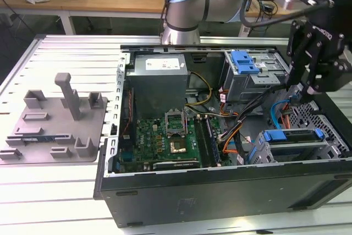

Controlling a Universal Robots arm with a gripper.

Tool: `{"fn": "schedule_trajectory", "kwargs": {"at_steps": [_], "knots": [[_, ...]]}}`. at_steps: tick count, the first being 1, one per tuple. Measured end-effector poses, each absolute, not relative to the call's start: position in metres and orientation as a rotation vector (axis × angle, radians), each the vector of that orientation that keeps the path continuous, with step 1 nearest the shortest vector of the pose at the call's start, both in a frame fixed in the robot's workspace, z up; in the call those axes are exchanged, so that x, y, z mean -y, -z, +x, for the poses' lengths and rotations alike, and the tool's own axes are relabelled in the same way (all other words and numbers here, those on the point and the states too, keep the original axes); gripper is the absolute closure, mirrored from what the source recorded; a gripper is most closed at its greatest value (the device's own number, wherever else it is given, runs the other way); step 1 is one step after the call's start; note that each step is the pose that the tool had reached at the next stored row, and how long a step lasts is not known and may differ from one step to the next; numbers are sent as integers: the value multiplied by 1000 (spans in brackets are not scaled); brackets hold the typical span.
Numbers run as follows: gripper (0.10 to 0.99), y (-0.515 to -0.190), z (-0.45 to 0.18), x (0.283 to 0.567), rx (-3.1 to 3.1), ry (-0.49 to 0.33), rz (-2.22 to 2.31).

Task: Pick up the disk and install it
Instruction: 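Insert the first disk wire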

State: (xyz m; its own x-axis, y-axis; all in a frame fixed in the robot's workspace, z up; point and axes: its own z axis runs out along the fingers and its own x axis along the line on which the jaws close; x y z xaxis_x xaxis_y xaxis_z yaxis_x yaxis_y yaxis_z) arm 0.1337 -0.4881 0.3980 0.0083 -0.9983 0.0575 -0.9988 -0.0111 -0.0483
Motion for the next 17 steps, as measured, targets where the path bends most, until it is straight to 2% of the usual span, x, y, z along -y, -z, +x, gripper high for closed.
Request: {"fn": "schedule_trajectory", "kwargs": {"at_steps": [8, 17], "knots": [[584, -397, 135, 458, 2099, -281, 2130], [584, -396, 162, 416, 2080, -306, 2113]]}}
